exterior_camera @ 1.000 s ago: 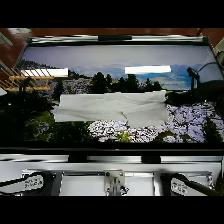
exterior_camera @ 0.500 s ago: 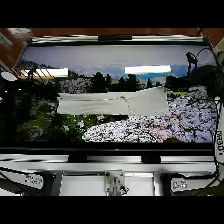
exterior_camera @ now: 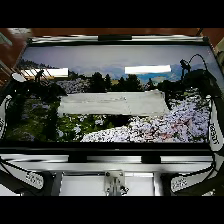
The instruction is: Fold the shirts.
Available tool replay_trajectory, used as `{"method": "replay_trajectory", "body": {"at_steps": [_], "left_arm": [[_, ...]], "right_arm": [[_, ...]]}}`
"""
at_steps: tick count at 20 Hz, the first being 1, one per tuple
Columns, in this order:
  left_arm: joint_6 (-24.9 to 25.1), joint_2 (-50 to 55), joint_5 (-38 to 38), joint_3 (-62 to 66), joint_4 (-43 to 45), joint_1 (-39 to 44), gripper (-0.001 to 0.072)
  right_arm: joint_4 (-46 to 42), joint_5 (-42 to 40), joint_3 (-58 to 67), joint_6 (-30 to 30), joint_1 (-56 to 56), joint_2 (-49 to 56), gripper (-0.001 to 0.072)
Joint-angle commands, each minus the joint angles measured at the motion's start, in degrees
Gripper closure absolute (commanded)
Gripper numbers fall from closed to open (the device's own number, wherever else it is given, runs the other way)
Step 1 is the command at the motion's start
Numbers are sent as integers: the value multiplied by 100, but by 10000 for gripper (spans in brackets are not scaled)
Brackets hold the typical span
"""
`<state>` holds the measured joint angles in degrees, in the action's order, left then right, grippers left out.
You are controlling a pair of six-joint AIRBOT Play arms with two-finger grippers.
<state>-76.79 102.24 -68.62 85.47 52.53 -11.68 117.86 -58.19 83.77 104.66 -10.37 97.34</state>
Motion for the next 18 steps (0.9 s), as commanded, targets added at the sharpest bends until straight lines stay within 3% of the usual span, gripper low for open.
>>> {"method": "replay_trajectory", "body": {"at_steps": [1, 2, 3, 6, 9, 18], "left_arm": [[22, 28, -533, 258, -7, -101, 25], [20, 17, -719, 396, -7, -155, 29], [20, -4, -874, 520, -7, -195, 29], [20, -201, -1054, 682, -9, -219, 30], [22, -411, -1062, 682, -9, -155, 31], [90, -557, -1086, 682, -13, 203, 33]], "right_arm": [[-933, -365, 33, -160, -116, -133, 155], [-1303, -566, 33, -380, -190, -195, 154], [-1405, -841, 31, -494, -297, -195, 36], [-535, -1451, 31, -310, -568, 61, 36], [297, -1530, 31, -160, -573, 380, 36], [304, -1246, 33, -481, -186, 881, 37]]}}
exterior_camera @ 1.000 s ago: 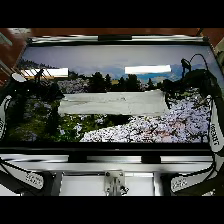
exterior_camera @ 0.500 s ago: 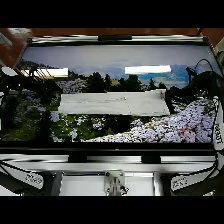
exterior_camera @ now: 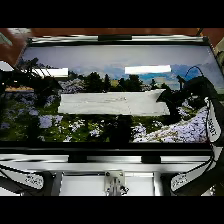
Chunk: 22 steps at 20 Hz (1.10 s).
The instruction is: Fold the shirts.
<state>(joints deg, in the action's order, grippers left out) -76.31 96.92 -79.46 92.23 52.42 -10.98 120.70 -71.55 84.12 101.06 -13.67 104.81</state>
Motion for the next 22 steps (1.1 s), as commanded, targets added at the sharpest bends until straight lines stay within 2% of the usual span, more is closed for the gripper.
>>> {"method": "replay_trajectory", "body": {"at_steps": [1, 2, 4, 5, 12, 13, 15, 16, 18, 19, 20, 22], "left_arm": [[61, -26, -7, 7, -2, 203, 33], [63, -26, -2, 7, -2, 264, 33], [83, -26, 105, 7, 0, 389, 33], [83, -26, 160, 7, 0, 442, 33], [111, -24, 273, 7, -2, 848, 42], [79, -20, 299, 4, -4, 957, 133], [-7, -4, 466, -2, -70, 1276, 520], [-4, 0, 671, -15, -195, 1486, 576], [-4, 37, 1320, -22, -509, 2028, 587], [-9, 92, 1690, -26, -704, 2332, 647], [-7, 201, 2083, -24, -905, 2695, 673], [-13, 472, 2627, -20, -1165, 3375, 674]], "right_arm": [[28, 83, -4, -125, 214, 166, 49], [33, 79, -2, -122, 291, 175, 177], [33, 7, -2, -122, 391, 105, 528], [37, 0, -2, -127, 407, 39, 637], [-164, 20, -2, -105, 225, -907, 639], [-157, -17, -2, -127, 197, -1051, 639], [-170, -168, -2, -195, 195, -1370, 639], [-164, -293, -2, -221, 195, -1552, 639], [-162, -590, -2, -337, 199, -1930, 639], [-164, -737, -2, -385, 199, -2122, 638], [-166, -874, -2, -444, 199, -2345, 638], [-164, -1071, -2, -643, 199, -2791, 639]]}}
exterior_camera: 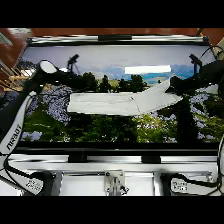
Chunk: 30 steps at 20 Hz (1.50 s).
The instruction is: Fold the shirts.
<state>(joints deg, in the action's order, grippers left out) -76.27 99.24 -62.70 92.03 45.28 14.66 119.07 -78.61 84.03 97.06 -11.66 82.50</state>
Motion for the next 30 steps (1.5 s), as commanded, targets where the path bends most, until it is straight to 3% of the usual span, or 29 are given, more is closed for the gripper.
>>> {"method": "replay_trajectory", "body": {"at_steps": [1, 5, 14, 16, 21, 24, 28, 30], "left_arm": [[-170, 382, 1119, 2, -468, 1104, 674], [-402, 778, 1655, 24, -671, 1840, 674], [-389, 1578, 2632, 31, -3248, 2730, 674], [-168, 1650, 2638, 28, -3545, 2761, 674], [168, 1357, 2037, 24, -3442, 2214, 676], [142, 828, 1672, 22, -2739, 1816, 677], [-546, -199, 1580, -24, -1174, 1241, 677], [-616, -761, 1497, -24, -603, 817, 677]], "right_arm": [[0, -455, 7, -330, -2, -778, 639], [-2, -750, 7, -575, -2, -1602, 639], [-4, -1285, 7, -966, -2, -2378, 638], [-103, -1316, 7, -966, -2, -2374, 638], [-420, -1311, 4, -837, -2, -2358, 638], [-378, -1320, 7, -761, 0, -2168, 638], [96, -1167, 7, -577, 13, -1753, 638], [210, -855, 7, -531, 310, -1515, 638]]}}
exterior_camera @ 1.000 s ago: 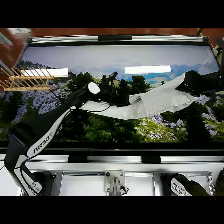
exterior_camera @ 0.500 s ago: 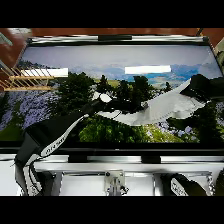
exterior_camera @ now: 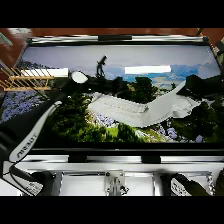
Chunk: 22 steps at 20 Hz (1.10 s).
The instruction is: Fold the shirts.
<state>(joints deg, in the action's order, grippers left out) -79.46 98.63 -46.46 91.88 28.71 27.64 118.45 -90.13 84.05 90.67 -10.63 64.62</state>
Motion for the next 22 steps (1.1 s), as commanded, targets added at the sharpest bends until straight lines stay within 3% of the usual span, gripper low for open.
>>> {"method": "replay_trajectory", "body": {"at_steps": [1, 8, 12, 15, 21, 22], "left_arm": [[-302, -968, -146, -7, 1198, -726, 677], [-378, -2695, -166, -2, 1272, -2977, 676], [-378, -3357, -474, -2, 1274, -3921, 676], [-354, -3609, -881, -2, 1298, -4205, 675], [-247, -3648, -1104, -4, 1294, -4225, 675], [-247, -3648, -1106, -4, 1294, -4223, 675]], "right_arm": [[271, 481, 4, 149, 481, 428, 638], [275, 2006, 4, 332, 2708, 2046, 638], [385, 2992, 4, 424, 3416, 2924, 639], [1185, 3727, 68, 702, 3539, 3246, 638], [1311, 4277, 481, 603, 3604, 3263, 638], [1349, 4415, 481, 590, 3668, 3294, 602]]}}
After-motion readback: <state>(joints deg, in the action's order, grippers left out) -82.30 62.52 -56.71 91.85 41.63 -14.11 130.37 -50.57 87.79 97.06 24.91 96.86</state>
